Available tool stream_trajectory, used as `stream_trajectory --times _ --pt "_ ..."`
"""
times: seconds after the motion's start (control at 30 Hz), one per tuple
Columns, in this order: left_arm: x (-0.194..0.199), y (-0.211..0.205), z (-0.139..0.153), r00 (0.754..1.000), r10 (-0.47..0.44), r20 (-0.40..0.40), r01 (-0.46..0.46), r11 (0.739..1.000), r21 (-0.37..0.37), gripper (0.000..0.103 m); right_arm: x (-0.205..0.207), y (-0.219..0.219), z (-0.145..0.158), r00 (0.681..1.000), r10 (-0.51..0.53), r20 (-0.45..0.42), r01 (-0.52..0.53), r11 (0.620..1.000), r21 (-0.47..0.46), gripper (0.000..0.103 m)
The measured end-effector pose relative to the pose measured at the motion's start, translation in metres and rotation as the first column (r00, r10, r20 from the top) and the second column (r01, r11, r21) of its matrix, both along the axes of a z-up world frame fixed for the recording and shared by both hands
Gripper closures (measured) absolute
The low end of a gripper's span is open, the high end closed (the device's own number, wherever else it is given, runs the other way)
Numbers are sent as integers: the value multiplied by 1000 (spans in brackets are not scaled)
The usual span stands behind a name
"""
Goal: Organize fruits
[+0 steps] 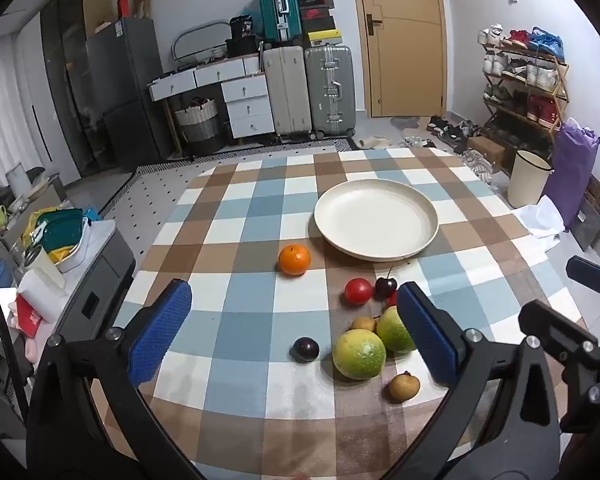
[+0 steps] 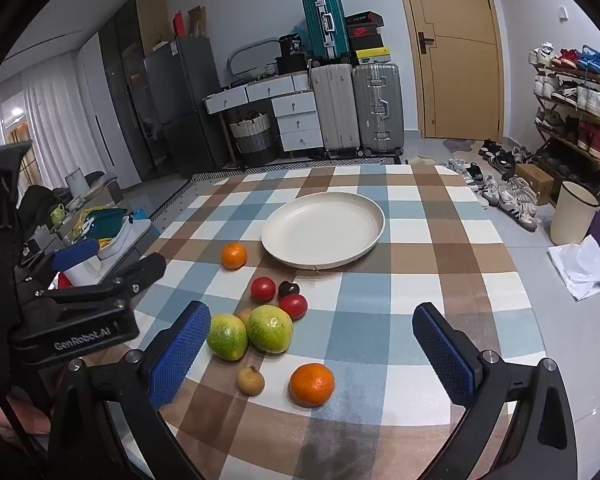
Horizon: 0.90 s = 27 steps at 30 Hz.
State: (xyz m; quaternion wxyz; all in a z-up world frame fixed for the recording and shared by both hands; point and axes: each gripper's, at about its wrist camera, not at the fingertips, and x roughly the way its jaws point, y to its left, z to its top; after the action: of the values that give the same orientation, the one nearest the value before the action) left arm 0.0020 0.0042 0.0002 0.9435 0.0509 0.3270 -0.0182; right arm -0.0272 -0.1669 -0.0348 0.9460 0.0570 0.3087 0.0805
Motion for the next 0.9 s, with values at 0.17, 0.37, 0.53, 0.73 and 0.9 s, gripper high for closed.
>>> stream_trajectory --times 0.17,0.37,0.53,0.73,0.9 --pt "4 8 3 1000 -19 11 19 1000 -23 1 -2 -1 0 1000 -4 5 4 1000 7 0" --pt "-7 -3 3 998 -26 49 26 1000 7 1 1 -2 3 1000 0 -7 0 1000 21 0" --pt "-9 0 6 999 -22 43 22 1000 -9 1 2 -1 -2 1000 2 -7 -1 1000 27 0" --pt "-8 2 4 1000 -12 19 12 999 -37 1 -1 -4 0 1000 12 5 -12 1000 27 0" --pt "-5 3 -1 1000 -16 17 17 999 -34 1 -1 -5 0 1000 13 11 -13 999 38 0"
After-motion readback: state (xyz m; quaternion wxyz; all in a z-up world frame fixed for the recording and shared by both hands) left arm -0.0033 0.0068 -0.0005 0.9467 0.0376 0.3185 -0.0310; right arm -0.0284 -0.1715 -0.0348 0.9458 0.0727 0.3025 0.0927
